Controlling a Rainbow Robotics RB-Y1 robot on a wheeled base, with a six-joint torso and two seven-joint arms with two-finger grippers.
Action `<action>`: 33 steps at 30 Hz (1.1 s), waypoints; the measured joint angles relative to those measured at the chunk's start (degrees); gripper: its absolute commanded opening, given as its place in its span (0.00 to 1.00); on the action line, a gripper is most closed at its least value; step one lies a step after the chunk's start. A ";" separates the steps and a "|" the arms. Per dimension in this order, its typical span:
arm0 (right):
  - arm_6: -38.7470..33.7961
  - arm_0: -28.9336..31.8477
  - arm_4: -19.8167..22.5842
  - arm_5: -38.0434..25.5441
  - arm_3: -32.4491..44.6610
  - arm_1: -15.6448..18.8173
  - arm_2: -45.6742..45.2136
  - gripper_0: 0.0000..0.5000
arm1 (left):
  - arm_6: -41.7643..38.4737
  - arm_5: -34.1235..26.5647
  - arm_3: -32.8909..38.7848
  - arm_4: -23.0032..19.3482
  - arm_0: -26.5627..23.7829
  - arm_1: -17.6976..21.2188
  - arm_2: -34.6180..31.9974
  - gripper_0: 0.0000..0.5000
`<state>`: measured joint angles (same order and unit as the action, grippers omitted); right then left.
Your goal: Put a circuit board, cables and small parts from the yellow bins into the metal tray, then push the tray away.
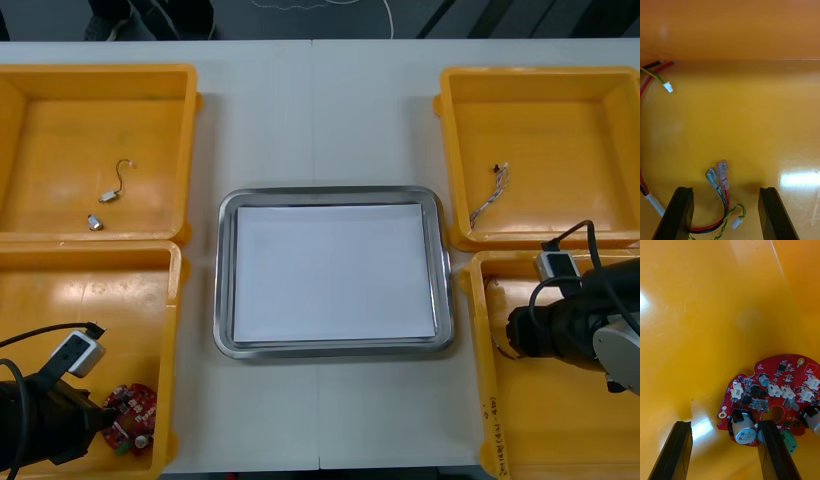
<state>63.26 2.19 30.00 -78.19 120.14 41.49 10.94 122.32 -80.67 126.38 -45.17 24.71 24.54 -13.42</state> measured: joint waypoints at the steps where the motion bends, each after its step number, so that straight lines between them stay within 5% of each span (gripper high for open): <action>1: 0.00 0.10 -0.09 0.02 0.00 0.00 0.00 1.00 | 0.01 0.03 -0.05 -0.01 0.00 0.00 0.00 1.00; 5: 0.00 0.26 -0.51 0.03 0.00 0.00 0.04 1.00 | 0.06 0.18 -0.12 -0.01 0.01 0.00 0.00 1.00; 9: -0.01 0.34 -0.69 0.07 0.00 0.00 0.11 0.73 | 0.32 0.96 -0.17 0.00 0.17 -0.01 0.08 1.00; 15: -0.35 0.53 -0.95 0.13 0.00 0.00 0.12 0.57 | 2.42 1.25 -0.18 0.23 0.67 -0.01 0.76 0.99; 19: -0.57 0.55 -0.96 0.19 0.00 0.00 0.13 0.20 | 2.94 1.38 -0.19 0.29 0.76 -0.01 1.39 0.98; 22: -0.61 0.55 -0.96 0.28 0.00 0.00 0.13 0.06 | 3.66 1.38 -0.20 0.30 0.79 -0.01 1.56 0.98; 29: -0.77 0.56 -1.17 0.31 0.00 0.00 0.13 0.00 | 3.66 1.42 -0.24 1.03 0.83 -0.01 1.81 0.87; 33: -0.82 0.56 -1.21 0.31 0.00 0.00 0.13 0.00 | 3.66 1.46 -0.27 1.52 0.84 -0.01 2.22 0.70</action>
<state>62.43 2.75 28.79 -77.88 120.14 41.49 11.07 125.98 -79.21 126.12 -43.66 25.55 24.53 -11.20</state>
